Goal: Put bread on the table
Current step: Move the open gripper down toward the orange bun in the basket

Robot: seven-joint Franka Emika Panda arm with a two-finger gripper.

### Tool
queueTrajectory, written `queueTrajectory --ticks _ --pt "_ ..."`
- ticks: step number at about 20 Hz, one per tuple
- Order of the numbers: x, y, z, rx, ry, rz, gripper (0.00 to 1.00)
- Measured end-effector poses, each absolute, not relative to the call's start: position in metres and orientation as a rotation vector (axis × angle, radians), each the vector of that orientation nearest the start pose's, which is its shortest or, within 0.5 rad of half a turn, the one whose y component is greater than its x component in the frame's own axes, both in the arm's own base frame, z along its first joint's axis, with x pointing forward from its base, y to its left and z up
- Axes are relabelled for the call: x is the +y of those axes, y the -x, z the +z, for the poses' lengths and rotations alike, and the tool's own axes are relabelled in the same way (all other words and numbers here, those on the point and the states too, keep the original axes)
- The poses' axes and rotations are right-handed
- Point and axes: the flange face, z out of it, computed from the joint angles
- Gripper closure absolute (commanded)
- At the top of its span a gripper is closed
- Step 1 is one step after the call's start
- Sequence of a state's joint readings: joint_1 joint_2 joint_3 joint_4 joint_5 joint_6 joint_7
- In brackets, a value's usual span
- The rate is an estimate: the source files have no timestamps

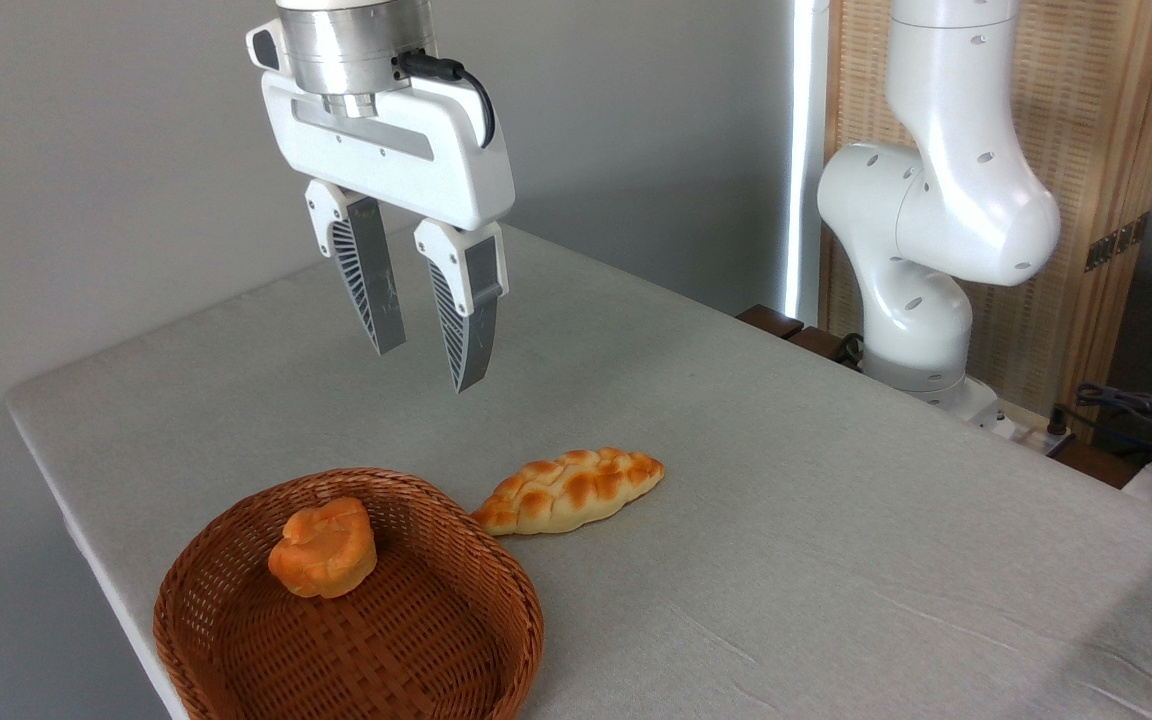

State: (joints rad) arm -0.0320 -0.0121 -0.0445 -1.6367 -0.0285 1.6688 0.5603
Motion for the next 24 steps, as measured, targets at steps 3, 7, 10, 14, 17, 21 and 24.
queueTrajectory --ticks 3,7,10,14,17,21,24 --pt "-0.045 -0.557 0.609 0.984 3.0 -0.078 0.0" --pt "-0.045 -0.557 0.609 0.984 3.0 -0.078 0.0" --pt "-0.045 -0.557 0.609 0.984 3.0 -0.078 0.0" --pt "-0.045 -0.558 0.609 0.983 2.999 -0.086 0.0" --pt "-0.045 -0.559 0.611 0.982 2.995 -0.108 0.0" --pt "-0.047 -0.566 0.609 0.978 2.98 -0.181 0.0" --pt "-0.053 -0.575 0.602 0.988 2.962 -0.25 0.0"
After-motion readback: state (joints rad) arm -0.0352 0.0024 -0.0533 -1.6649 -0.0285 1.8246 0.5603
